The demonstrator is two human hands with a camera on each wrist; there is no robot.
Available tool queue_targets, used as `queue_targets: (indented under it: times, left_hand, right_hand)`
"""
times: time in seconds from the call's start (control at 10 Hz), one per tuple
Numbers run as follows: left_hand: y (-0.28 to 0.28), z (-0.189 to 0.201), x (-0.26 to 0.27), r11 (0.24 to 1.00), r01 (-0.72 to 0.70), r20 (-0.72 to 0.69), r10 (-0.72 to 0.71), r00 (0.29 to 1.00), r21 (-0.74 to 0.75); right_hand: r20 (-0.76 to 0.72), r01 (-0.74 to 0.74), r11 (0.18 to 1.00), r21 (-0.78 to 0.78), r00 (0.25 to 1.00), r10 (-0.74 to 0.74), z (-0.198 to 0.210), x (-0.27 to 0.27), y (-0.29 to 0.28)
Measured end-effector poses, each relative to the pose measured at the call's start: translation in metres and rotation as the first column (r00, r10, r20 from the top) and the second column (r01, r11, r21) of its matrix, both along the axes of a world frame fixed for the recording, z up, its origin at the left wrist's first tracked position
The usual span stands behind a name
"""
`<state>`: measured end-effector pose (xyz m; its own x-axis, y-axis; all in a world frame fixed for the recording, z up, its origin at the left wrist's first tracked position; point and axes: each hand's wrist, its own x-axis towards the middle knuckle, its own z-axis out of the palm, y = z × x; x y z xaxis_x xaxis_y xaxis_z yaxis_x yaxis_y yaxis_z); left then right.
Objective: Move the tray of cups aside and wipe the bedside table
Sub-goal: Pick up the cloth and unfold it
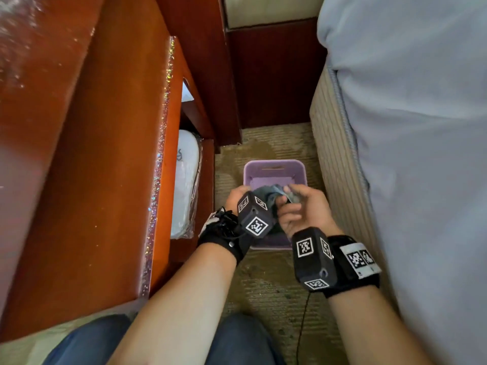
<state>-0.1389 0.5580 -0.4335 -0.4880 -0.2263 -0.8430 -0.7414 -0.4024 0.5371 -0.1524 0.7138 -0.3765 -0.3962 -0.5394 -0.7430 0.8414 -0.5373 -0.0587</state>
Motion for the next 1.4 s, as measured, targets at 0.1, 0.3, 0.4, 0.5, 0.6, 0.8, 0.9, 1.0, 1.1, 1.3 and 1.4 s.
queue_targets:
  times: [0.1,0.3,0.4,0.5,0.6,0.8,0.9,1.0,1.1,1.3,1.4]
  left_hand:
    - [0.007,0.019,-0.002,0.992,0.039,-0.032,-0.035,0.999,0.122]
    - [0.022,0.097,0.029,0.986,0.151,-0.158,-0.139,0.978,0.069]
    - [0.021,0.144,0.045,0.977,0.184,-0.252,-0.152,0.956,0.106]
    - [0.016,0.186,0.052,0.967,0.252,-0.312,-0.229,0.922,0.034]
    - [0.019,0.231,0.064,0.958,0.278,-0.335,-0.24,0.911,0.07]
    - [0.011,0.287,0.11,0.928,0.337,-0.488,-0.225,0.843,0.155]
    - [-0.008,0.314,0.123,0.931,0.349,-0.548,-0.235,0.803,0.112]
    - [-0.038,0.353,0.13,0.934,0.354,-0.581,-0.262,0.77,0.048]
    - [-0.084,0.394,0.136,0.936,0.352,-0.615,-0.271,0.741,0.012]
    - [-0.205,0.452,0.166,0.965,0.232,-0.65,-0.256,0.716,-0.124]
    - [-0.271,0.483,0.178,0.987,0.087,-0.674,-0.157,0.722,-0.137]
  right_hand:
    - [-0.047,-0.138,0.99,-0.004,0.989,0.138,0.034,0.017,0.013]
    - [-0.148,0.145,0.937,0.316,0.984,-0.103,0.077,0.05,0.035]
    - [-0.215,0.111,0.897,0.428,0.976,-0.018,0.102,0.061,0.032]
    - [-0.314,0.071,0.876,0.477,0.945,0.095,0.139,0.069,0.022]
    - [-0.389,0.056,0.845,0.531,0.902,0.185,0.179,0.08,0.012]
    - [-0.496,0.192,0.748,0.636,0.844,0.205,0.244,0.113,0.003]
    - [-0.536,0.227,0.685,0.692,0.797,0.277,0.278,0.133,-0.017]
    - [-0.561,0.304,0.619,0.724,0.782,0.271,0.308,0.142,-0.039]
    - [-0.645,0.373,0.613,0.696,0.701,0.304,0.342,0.14,-0.073]
    - [-0.758,0.478,0.625,0.617,0.576,0.307,0.413,0.133,-0.176]
    - [-0.817,0.512,0.668,0.54,0.51,0.27,0.452,0.128,-0.231]
